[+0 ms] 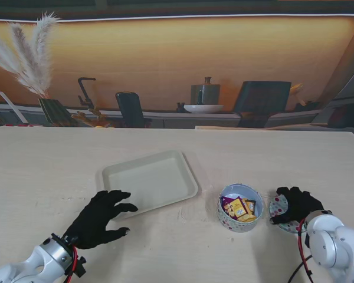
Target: Pour cookies into a cookie box
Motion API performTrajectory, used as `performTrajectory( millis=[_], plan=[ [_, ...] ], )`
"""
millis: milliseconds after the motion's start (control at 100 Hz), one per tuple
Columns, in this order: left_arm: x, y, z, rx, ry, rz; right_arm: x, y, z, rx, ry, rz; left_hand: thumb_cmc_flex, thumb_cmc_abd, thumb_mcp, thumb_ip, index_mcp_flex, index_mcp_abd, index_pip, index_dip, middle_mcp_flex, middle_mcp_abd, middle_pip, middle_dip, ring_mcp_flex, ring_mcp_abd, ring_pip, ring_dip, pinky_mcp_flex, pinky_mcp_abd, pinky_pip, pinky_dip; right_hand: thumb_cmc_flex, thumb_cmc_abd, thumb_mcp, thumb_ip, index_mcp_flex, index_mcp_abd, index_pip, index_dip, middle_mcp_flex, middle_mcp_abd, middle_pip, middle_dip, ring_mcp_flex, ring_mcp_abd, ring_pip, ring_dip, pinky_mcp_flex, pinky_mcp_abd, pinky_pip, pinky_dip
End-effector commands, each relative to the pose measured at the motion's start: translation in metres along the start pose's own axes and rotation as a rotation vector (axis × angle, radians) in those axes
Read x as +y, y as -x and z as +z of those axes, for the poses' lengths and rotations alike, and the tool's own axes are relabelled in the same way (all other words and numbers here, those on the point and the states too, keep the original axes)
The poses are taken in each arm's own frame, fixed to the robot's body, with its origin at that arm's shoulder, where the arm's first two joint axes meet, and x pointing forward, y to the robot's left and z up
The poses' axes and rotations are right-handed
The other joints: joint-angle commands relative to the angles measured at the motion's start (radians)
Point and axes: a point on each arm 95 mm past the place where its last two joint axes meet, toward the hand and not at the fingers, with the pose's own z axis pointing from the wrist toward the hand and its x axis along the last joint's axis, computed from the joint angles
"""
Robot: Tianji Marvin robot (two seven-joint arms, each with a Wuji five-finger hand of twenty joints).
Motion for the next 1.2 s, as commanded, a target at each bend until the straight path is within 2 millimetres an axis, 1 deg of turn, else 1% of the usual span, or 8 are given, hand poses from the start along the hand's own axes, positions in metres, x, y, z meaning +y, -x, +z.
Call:
performTrajectory(
  millis=[0,200,560,750,1020,1040,1090,1190],
  plan=[
    [0.002,-0.003,-0.001,0.002,0.017,-0.010,-0.046,0.001,-0.004,-0.018,-0.136,0.011,-0.014,0.026,0.007,-0.040,0.014,-0.022,0.009,0.010,0.009,0.001,0.000,-0.005,0.006,0.004,0.007,0.018,-0.017,0.009,0.005,0.017,0.110,-0.007,0.005,-0.003,-0.018,0.037,0.012,-0.012,-0.008,0.024,0.075,0.049,0.283,-0.184,0.818,0.273,0.074,-0.084,0.082,0.051],
    [0.002,-0.003,-0.002,-0.002,0.021,-0.010,-0.049,0.002,-0.002,-0.025,-0.144,0.001,-0.012,0.030,-0.001,-0.041,0.029,-0.030,0.016,0.014,0.009,0.001,-0.001,-0.005,0.004,0.005,0.006,0.017,-0.017,0.008,0.002,0.017,0.119,-0.006,-0.006,-0.005,0.003,0.141,0.085,-0.017,-0.019,0.012,0.291,0.213,0.330,-0.249,0.951,0.428,0.169,-0.228,0.174,0.091],
    [0.002,-0.002,-0.003,-0.004,0.026,-0.015,-0.046,0.005,-0.003,-0.019,-0.112,-0.007,-0.006,0.036,-0.012,-0.040,0.043,-0.036,0.027,0.020,0.008,0.000,-0.004,-0.006,0.005,0.004,0.005,0.016,-0.016,0.008,0.001,0.018,0.114,-0.002,-0.007,-0.008,0.062,0.215,0.164,-0.029,0.109,-0.076,0.632,0.498,0.489,-0.340,1.061,0.597,0.308,-0.308,0.304,0.089],
    [0.002,-0.002,-0.003,-0.007,0.028,-0.018,-0.040,0.006,-0.005,0.001,-0.025,-0.012,-0.005,0.038,-0.017,-0.040,0.047,-0.035,0.029,0.022,0.007,0.001,-0.005,-0.006,0.004,0.004,0.006,0.018,-0.016,0.006,0.002,0.021,0.186,-0.031,-0.035,-0.013,0.177,0.164,0.298,0.061,0.306,-0.176,0.696,0.732,0.615,-0.390,1.134,0.560,0.401,-0.293,0.328,0.037],
    [0.001,-0.002,-0.004,-0.007,0.028,-0.023,-0.029,0.006,-0.010,0.013,0.043,0.007,-0.007,0.052,-0.033,-0.042,0.051,-0.035,0.029,0.023,0.008,0.002,-0.006,-0.006,0.004,0.005,0.005,0.019,-0.017,0.006,0.003,0.024,0.285,-0.086,-0.060,-0.027,0.285,0.118,0.442,0.152,0.454,-0.222,0.738,0.797,0.715,-0.422,1.182,0.475,0.493,-0.262,0.329,0.015],
    [0.001,-0.002,-0.004,-0.007,0.027,-0.023,-0.028,0.006,-0.010,0.015,0.051,0.008,-0.007,0.055,-0.034,-0.042,0.051,-0.034,0.029,0.023,0.008,0.002,-0.006,-0.006,0.006,0.006,0.006,0.019,-0.017,0.006,0.003,0.024,0.273,-0.147,0.016,-0.040,0.297,0.111,0.451,0.171,0.468,-0.224,0.740,0.796,0.722,-0.423,1.195,0.449,0.502,-0.257,0.331,0.008],
    [0.001,-0.002,-0.004,-0.006,0.025,-0.024,-0.027,0.006,-0.012,0.018,0.066,0.022,-0.006,0.057,-0.039,-0.043,0.052,-0.034,0.029,0.024,0.008,0.002,-0.006,-0.006,0.004,0.006,0.005,0.019,-0.017,0.006,0.003,0.025,0.123,-0.384,0.426,-0.111,0.323,0.092,0.475,0.202,0.490,-0.226,0.745,0.792,0.734,-0.417,1.205,0.426,0.512,-0.242,0.334,0.006],
    [0.001,-0.001,-0.005,-0.003,0.020,-0.029,-0.023,0.005,-0.015,0.027,0.100,0.047,-0.007,0.064,-0.048,-0.044,0.055,-0.035,0.028,0.024,0.010,0.004,-0.007,-0.006,0.008,0.007,0.006,0.020,-0.016,0.009,0.006,0.028,0.141,-0.367,0.505,-0.128,0.381,0.044,0.535,0.248,0.528,-0.222,0.750,0.774,0.750,-0.398,1.212,0.404,0.523,-0.211,0.336,0.002]
  ],
)
